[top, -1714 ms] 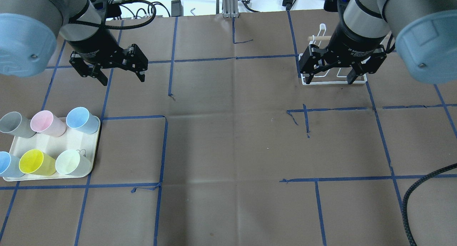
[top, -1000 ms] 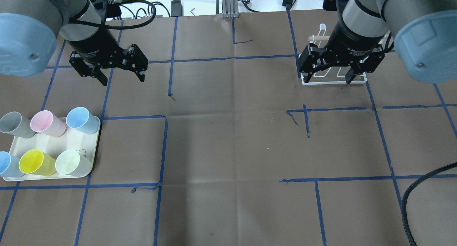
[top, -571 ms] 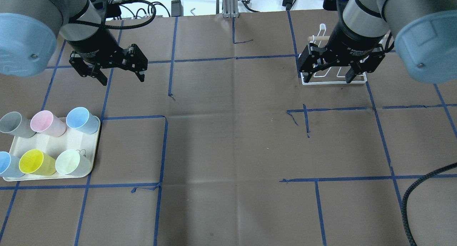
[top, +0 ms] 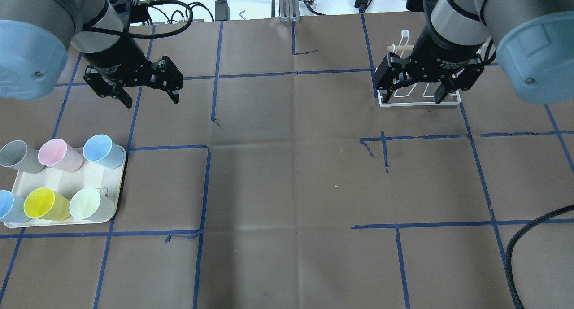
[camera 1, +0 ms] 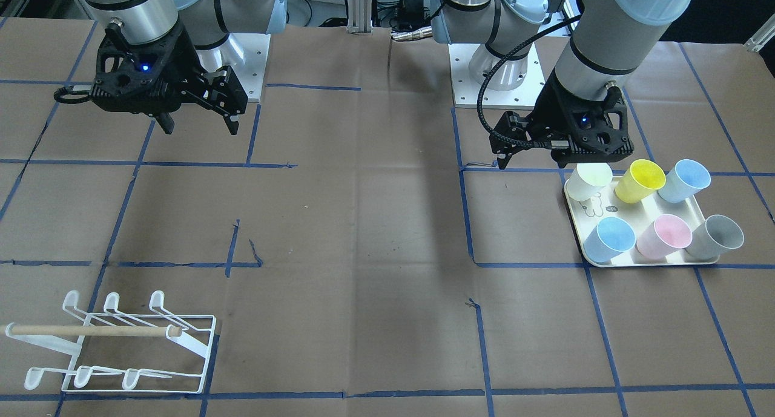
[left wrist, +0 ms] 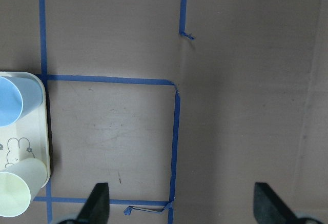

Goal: Transfer IKEA cup to right arm and place on rack

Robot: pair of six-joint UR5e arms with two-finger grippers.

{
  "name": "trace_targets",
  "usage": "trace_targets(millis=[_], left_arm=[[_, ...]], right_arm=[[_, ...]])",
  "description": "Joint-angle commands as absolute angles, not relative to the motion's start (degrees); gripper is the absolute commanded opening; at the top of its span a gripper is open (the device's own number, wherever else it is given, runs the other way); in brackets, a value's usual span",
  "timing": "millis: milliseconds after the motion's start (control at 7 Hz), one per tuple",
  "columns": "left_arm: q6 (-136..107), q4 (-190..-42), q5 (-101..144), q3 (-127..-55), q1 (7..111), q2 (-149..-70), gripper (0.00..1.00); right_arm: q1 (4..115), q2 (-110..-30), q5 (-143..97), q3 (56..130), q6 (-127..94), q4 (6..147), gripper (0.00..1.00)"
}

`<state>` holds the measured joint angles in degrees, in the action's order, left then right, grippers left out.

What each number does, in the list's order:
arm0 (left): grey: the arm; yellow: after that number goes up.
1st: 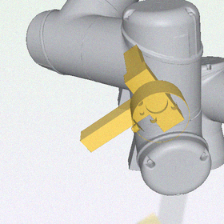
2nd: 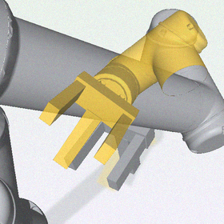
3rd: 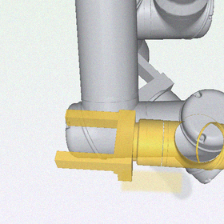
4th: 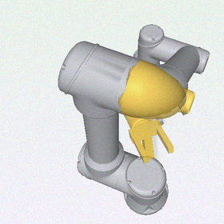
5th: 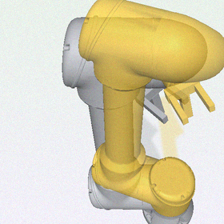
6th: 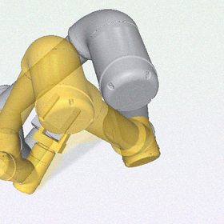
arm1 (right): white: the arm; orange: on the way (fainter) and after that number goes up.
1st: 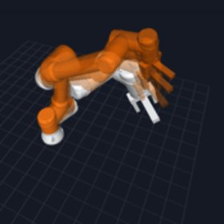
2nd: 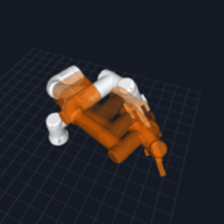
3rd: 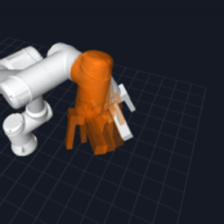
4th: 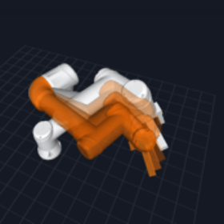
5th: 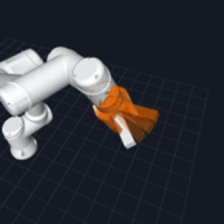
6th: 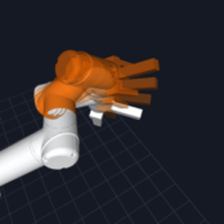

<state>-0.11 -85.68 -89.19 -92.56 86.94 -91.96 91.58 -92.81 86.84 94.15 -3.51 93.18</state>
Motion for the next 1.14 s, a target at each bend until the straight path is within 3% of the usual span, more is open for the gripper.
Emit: trace_targets(millis=[0,429,1000], left_arm=[[4.09,-84.47,-89.38,-92.64,83.09,-91.76,1.0],[20.52,-84.99,-89.65,-93.33,68.86,-91.58,1.0],[25.93,-78.09,-89.38,-99.12,65.74,-92.8,1.0]], right_arm=[[91.58,-92.73,86.84,94.39,-3.52,93.16,1.0],[91.58,-92.64,86.84,94.4,-3.52,93.34,1.0],[91.58,-92.38,86.84,94.48,-3.43,93.34,1.0]])
